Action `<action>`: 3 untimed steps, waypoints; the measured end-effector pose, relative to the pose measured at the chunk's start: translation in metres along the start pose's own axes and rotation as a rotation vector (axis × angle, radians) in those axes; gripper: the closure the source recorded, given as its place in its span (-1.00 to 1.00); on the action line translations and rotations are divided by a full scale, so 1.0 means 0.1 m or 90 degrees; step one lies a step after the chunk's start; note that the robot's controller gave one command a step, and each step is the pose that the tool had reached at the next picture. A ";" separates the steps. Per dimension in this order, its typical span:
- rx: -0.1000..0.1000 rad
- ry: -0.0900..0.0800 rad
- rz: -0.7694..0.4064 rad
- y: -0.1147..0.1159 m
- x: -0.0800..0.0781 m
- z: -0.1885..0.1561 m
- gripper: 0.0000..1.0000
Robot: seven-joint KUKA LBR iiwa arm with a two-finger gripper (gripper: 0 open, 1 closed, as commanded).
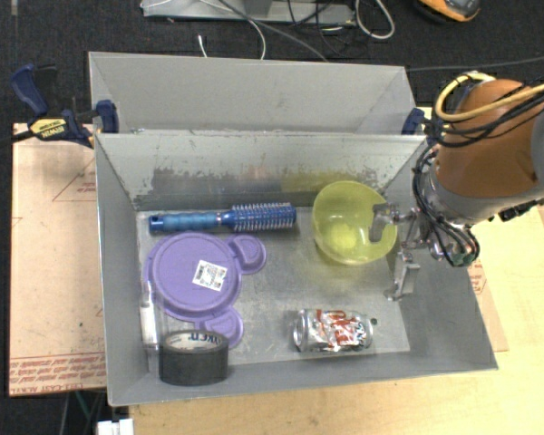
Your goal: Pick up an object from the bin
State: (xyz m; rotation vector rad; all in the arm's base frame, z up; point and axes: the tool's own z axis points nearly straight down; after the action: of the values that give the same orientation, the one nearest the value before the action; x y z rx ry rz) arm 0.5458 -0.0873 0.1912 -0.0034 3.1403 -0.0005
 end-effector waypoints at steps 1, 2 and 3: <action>0.000 0.000 0.000 0.00 0.00 0.00 -1.00; -0.003 0.003 0.014 0.47 -0.03 0.66 -1.00; 0.001 -0.006 0.028 0.32 -0.10 0.81 -1.00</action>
Offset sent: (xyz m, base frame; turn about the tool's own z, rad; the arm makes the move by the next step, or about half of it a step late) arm 0.0041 0.0427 -0.0614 0.0280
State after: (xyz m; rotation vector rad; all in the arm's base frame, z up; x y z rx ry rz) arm 0.5557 -0.0558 0.1097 0.0660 3.1309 -0.0027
